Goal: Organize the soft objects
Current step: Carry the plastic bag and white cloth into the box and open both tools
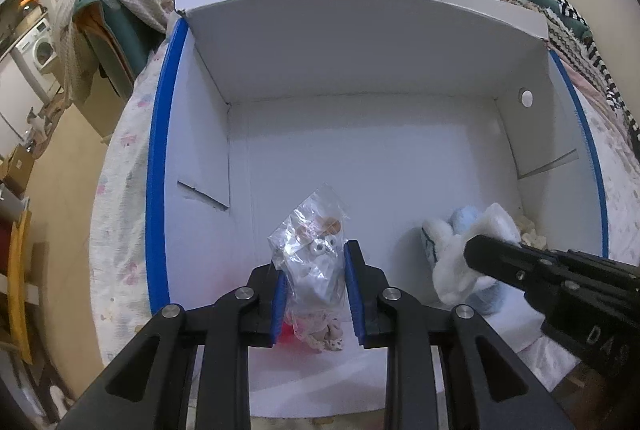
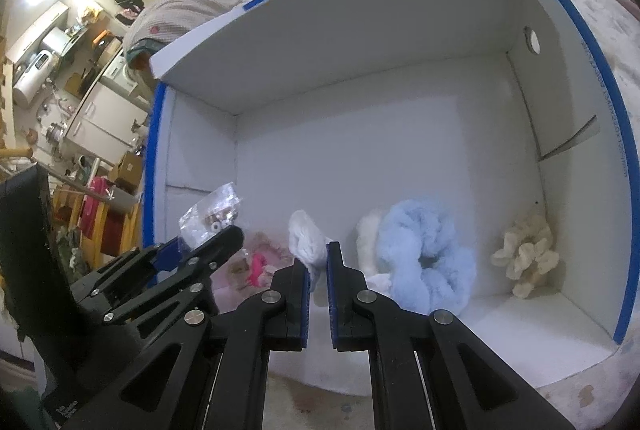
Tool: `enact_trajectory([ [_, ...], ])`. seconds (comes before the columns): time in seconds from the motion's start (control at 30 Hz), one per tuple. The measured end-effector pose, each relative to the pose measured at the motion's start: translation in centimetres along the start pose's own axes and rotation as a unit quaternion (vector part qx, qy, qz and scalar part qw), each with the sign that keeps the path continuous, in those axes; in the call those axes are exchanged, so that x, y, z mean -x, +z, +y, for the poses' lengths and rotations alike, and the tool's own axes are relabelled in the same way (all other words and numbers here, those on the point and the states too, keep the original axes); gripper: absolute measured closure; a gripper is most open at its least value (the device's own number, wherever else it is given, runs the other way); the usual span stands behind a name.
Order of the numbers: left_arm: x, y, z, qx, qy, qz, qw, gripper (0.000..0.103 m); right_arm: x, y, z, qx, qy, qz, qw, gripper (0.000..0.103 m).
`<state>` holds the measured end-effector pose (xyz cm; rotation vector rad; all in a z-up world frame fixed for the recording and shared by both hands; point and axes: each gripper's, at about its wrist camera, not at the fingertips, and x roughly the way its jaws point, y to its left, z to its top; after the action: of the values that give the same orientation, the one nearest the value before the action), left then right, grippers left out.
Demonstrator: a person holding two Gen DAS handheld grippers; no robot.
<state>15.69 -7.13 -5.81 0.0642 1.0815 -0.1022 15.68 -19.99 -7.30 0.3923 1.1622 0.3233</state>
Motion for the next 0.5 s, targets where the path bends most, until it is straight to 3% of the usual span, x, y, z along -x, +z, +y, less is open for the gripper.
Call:
enact_trajectory([
  [0.37,-0.5,-0.1,-0.8,-0.015,0.003,0.001,0.9999,0.079,-0.2,0.1,-1.9,-0.028,-0.004,-0.001,1.0,0.093],
  [0.43,-0.5,0.0,-0.8,-0.013,0.005,0.0,0.9999,0.079,0.0,0.0,-2.3,-0.031,-0.004,-0.004,1.0,0.091],
  [0.5,-0.6,0.0,-0.8,-0.011,0.003,0.001,0.9999,0.079,0.0,0.1,-2.5,-0.034,-0.006,-0.003,0.999,0.082],
])
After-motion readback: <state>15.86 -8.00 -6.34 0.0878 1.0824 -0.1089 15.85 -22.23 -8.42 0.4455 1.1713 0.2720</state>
